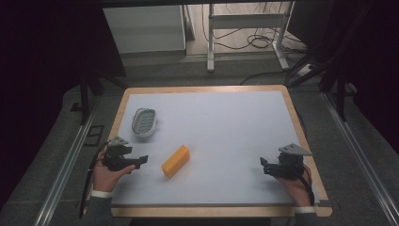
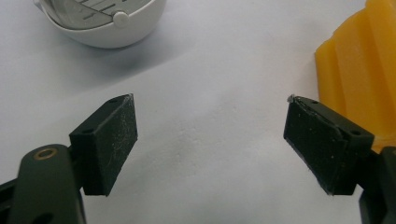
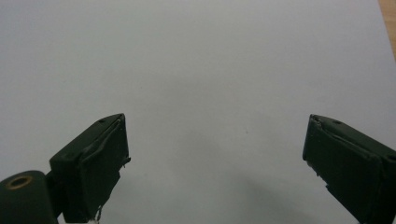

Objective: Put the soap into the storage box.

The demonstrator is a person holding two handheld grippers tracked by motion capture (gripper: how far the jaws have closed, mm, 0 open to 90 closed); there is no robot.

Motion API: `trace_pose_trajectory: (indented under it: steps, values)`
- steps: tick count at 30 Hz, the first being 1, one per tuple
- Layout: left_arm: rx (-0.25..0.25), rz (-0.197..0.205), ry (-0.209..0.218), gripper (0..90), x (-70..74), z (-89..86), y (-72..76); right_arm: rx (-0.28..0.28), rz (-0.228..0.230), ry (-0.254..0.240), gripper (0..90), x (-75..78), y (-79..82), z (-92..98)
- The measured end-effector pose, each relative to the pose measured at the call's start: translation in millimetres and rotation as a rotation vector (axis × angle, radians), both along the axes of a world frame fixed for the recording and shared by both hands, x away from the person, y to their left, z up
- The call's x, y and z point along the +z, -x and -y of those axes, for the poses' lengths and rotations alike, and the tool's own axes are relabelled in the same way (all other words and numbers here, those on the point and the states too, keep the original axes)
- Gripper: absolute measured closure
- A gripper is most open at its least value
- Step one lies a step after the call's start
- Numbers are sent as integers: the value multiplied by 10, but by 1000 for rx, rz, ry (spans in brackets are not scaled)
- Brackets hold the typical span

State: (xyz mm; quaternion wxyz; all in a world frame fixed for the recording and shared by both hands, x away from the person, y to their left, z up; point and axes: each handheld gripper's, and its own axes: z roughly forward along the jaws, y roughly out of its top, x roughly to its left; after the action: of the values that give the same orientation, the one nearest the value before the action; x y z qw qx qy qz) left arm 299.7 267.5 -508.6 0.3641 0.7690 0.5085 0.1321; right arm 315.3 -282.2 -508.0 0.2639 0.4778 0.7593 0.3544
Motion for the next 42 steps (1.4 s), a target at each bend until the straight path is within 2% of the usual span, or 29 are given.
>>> trace_pose_trajectory:
  steps: [4, 7, 10, 16, 20, 21, 22, 27, 30, 33, 38, 42]
  values:
    - [3, -6, 2, 178, -16, -15, -21, -9, 3, -13, 69, 17, 16, 38]
    - [-8, -29, -2, 174, -36, -21, -44, -18, -4, -19, 69, 5, 20, 56]
    - [-7, -40, 6, 169, -42, -27, -46, -15, -33, -45, 69, -8, 18, 55]
    - [-7, -33, 14, 172, -14, -43, -26, -18, -30, -34, 69, -16, 25, 56]
    - [5, -16, 16, 172, -1, -69, -22, -21, -52, -18, 69, -53, 18, 70]
    - [5, -16, 16, 172, -1, -69, -22, -21, -52, -18, 69, -53, 18, 70]
    - [6, -15, 20, 172, 6, -78, -20, -38, -29, -7, 73, -47, 23, 75]
    - [-3, -18, 26, 169, 37, -65, 1, -38, -6, -16, 75, 9, 44, 102]
    - [-13, -9, 22, 169, 91, -49, 43, -47, -2, -27, 76, 39, 63, 149]
    - [-41, -9, 14, 170, 166, -32, 74, -57, -20, -43, 75, 39, 71, 191]
    - [-61, 4, -20, 171, 325, 12, 68, -49, 1, -50, 76, 65, 92, 187]
    - [-69, 13, -28, 172, 413, 38, 50, -57, 7, -49, 76, 70, 94, 200]
